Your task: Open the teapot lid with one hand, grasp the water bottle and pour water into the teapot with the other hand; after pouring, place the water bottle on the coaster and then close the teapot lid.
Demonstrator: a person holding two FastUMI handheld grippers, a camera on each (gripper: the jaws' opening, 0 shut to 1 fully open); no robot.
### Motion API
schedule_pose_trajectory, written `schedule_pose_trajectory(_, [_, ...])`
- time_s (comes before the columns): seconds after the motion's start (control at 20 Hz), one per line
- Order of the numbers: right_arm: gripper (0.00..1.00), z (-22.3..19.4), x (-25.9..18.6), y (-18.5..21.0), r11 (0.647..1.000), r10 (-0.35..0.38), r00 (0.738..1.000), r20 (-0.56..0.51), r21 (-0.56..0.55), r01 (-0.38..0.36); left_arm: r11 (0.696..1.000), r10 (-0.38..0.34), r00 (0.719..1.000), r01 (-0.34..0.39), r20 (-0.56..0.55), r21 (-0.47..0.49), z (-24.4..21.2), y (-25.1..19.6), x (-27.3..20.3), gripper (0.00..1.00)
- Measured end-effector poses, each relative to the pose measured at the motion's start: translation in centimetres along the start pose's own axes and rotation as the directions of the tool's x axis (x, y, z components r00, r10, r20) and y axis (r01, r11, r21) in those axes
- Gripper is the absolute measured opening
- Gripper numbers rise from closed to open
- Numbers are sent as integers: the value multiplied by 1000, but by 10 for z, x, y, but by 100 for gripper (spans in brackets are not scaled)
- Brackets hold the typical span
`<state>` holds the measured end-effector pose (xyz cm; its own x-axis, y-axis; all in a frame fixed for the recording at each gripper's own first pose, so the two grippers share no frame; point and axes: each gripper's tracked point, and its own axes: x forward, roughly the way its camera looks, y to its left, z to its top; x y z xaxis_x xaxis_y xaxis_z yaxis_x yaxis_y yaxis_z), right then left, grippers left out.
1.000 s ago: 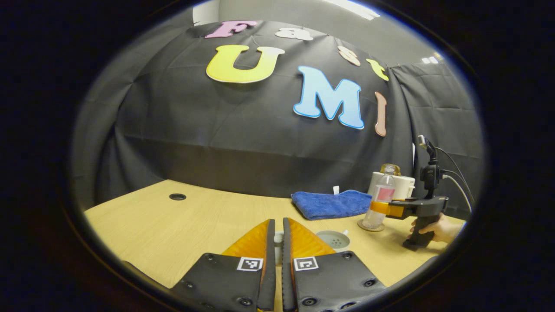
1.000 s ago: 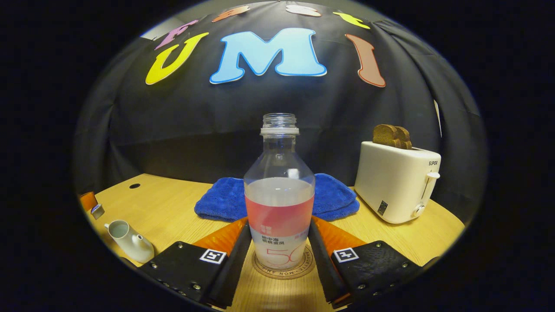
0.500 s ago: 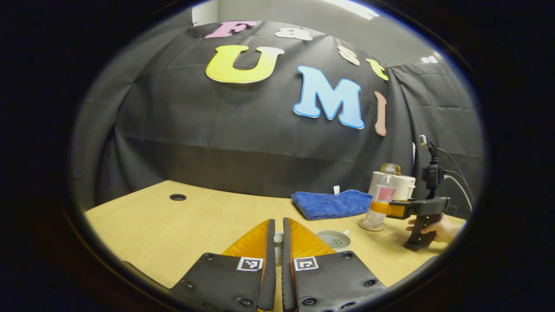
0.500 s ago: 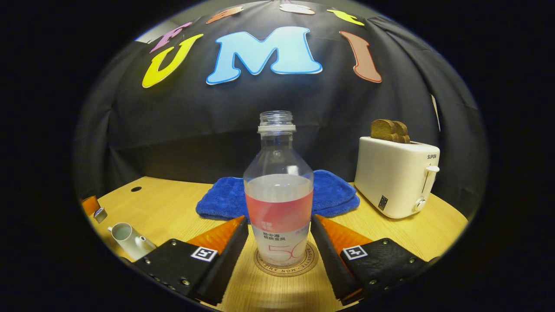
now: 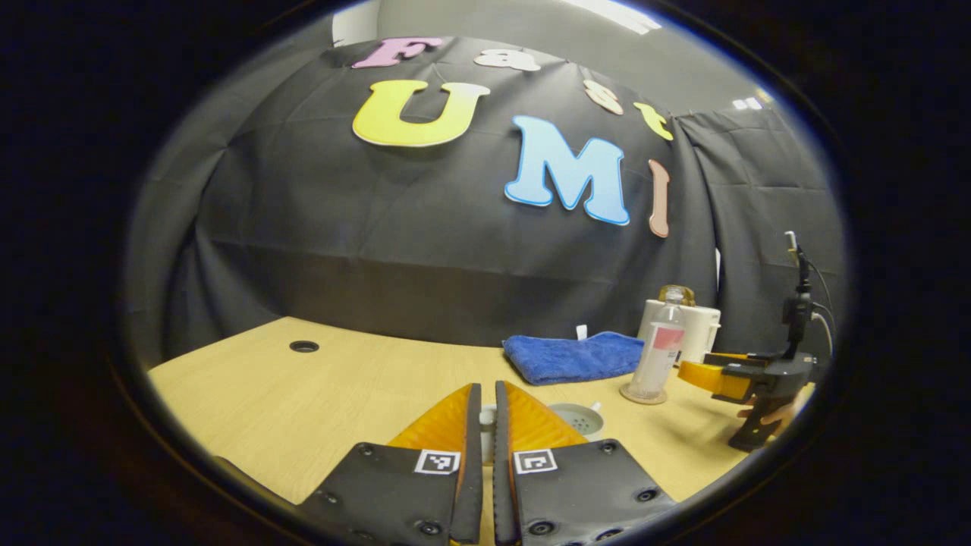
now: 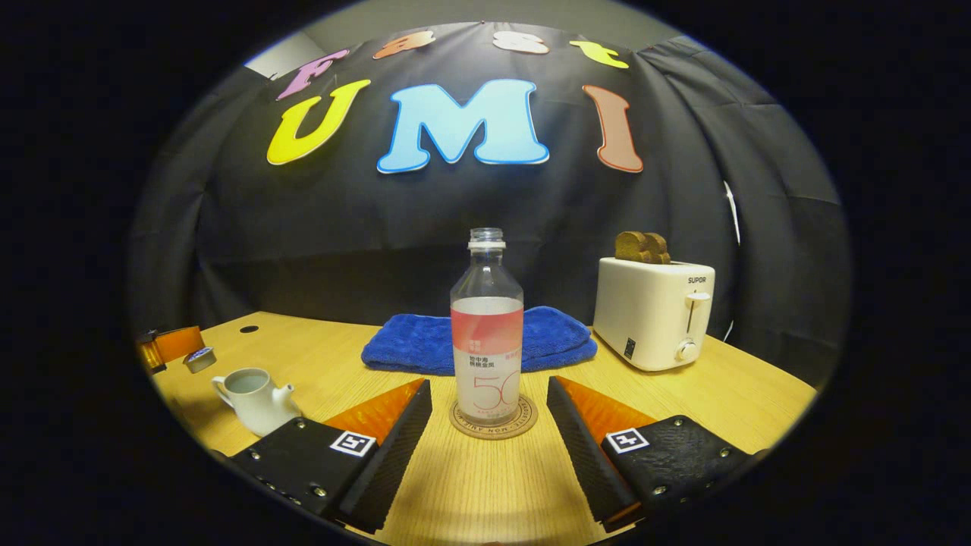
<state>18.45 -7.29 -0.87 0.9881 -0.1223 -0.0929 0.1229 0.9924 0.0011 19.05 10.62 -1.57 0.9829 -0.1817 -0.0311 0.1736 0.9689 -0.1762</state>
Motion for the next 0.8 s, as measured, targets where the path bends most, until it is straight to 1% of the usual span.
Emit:
schedule_pose_trajectory(0.15, [94,3,-22,6,999,-8,999,38,-47,10,1000,-14,1000,14,11,27,1,-2,0,13])
schedule_pose_trajectory(0.2, [94,3,-31,11,999,1,999,46,-54,2,999,-16,1000,15,12,33,3,-3,-1,13])
schedule_pose_trajectory(0.3, [95,5,-46,21,998,20,997,69,-53,-17,999,-20,1000,19,12,48,6,-10,-1,13])
schedule_pose_trajectory(0.35, [95,5,-53,25,998,28,997,74,-49,-24,998,-10,1000,10,16,59,10,-11,0,12])
schedule_pose_trajectory(0.5, [95,2,-71,32,999,39,996,76,-23,-37,996,-28,999,25,34,89,22,-23,1,12])
schedule_pose_trajectory(0.7, [95,1,-95,28,1000,23,996,83,-7,-23,994,-43,999,44,-18,100,7,-44,11,12])
schedule_pose_trajectory(0.8, [95,2,-104,26,1000,13,996,93,-7,-12,994,-40,999,43,-26,104,5,-51,16,12])
